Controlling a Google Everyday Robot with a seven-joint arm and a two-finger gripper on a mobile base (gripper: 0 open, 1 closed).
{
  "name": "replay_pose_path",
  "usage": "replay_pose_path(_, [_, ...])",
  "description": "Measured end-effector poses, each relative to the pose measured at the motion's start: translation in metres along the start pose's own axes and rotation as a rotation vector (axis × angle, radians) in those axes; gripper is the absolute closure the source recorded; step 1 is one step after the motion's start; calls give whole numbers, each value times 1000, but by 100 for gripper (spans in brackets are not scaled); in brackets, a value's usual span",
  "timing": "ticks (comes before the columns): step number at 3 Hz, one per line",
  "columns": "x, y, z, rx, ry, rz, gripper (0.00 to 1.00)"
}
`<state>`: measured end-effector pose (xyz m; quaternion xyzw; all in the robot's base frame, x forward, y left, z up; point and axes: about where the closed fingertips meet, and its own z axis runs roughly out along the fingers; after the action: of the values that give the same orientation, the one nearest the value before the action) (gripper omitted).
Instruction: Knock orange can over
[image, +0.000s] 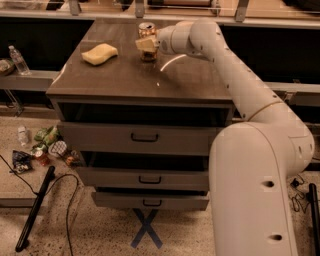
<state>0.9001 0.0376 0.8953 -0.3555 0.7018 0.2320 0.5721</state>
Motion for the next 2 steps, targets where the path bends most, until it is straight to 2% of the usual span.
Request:
replay_pose_path(1, [-26,17,-22,-48,163,-197,99])
replay_pose_path(2, [-30,26,-55,-82,348,-358,100])
